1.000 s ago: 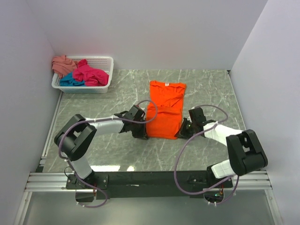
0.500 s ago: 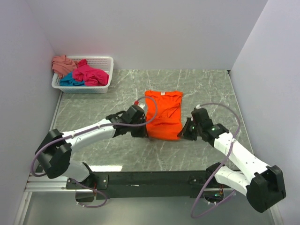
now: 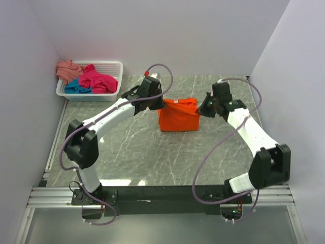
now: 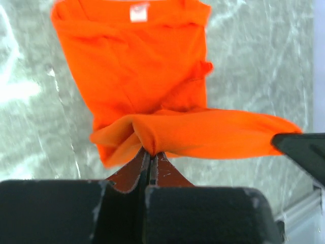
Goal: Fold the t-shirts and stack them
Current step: Fold the tshirt, then neatly place the folded tshirt to the corner
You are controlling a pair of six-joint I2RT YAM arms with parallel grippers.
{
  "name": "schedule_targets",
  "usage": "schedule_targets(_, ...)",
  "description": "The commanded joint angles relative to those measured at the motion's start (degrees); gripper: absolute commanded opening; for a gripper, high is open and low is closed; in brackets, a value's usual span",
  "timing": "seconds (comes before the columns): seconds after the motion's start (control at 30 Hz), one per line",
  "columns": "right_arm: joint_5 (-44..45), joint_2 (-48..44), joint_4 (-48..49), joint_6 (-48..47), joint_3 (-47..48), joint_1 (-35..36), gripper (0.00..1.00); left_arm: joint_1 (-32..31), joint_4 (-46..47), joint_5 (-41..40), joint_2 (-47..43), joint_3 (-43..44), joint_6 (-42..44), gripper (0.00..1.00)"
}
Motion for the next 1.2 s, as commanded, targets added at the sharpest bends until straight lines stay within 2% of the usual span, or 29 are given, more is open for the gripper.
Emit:
schedule_targets(0.0,-1.53,5.45,1.95,-2.82,6.57,-3.29,0.00,2.20,-1.65,-2.90,3.97,6.12,2.74,0.00)
schedule_targets(0.17,-4.43,15.02,2.38,-4.41,13.09,-5.14,0.00,4.58,-0.34,-1.15,10.66,11.84,3.97,0.00)
schedule_targets(0.3,-6.90,21.36,3.89,-5.11,18.19,-6.46,0.00,6.69,-2.52,-2.28,16.90,20.08,4.24,0.00)
schedule_targets(0.5,-8.14,31.82,3.55,-5.99,28.46,-7.34,0.00,9.50,-0.95,1.05,24.54,25.28,3.72,0.00)
schedule_targets(0.53,-7.96,33.05,2.67,-5.99,30.04,-7.43,0.04,9.94,-1.30,1.67,25.60,26.51,3.89,0.00)
schedule_targets(0.57,-8.31,35.24,1.70,-6.08,32.58,-7.86,0.23,10.64,-2.70,2.11,26.83,28.01,3.98,0.03)
schedule_targets(0.6,-8.57,36.13,1.17,-6.17,33.91,-7.95,0.41,11.00,-3.67,2.37,27.80,31.33,3.89,0.12)
schedule_targets(0.63,-9.10,36.83,-0.05,-6.25,35.06,-7.95,0.50,11.26,-4.55,3.16,29.55,32.93,4.58,0.25)
schedule_targets(0.67,-9.71,37.36,-0.15,-6.95,36.11,-7.95,0.59,11.52,-5.95,3.08,29.92,34.16,4.85,0.78)
schedule_targets(0.7,-10.41,37.19,0.02,-6.96,36.04,-7.95,0.64,11.53,-5.88,3.17,30.09,35.30,5.12,0.99)
schedule_targets(0.73,-11.46,36.67,1.41,-7.22,35.52,-7.95,0.71,11.53,-5.44,3.86,29.23,35.06,6.42,0.99)
schedule_targets(0.97,-9.98,31.04,3.01,-9.59,24.37,-7.87,0.72,11.53,-1.22,4.83,21.31,25.49,6.35,0.99)
schedule_targets(1.07,-9.20,31.30,2.57,-11.78,22.16,-7.17,0.73,11.53,-1.31,5.45,17.80,19.42,5.12,0.99)
schedule_targets(1.17,-6.91,33.14,2.05,-13.28,22.41,-6.37,0.73,11.53,1.50,6.33,12.80,8.21,3.45,0.99)
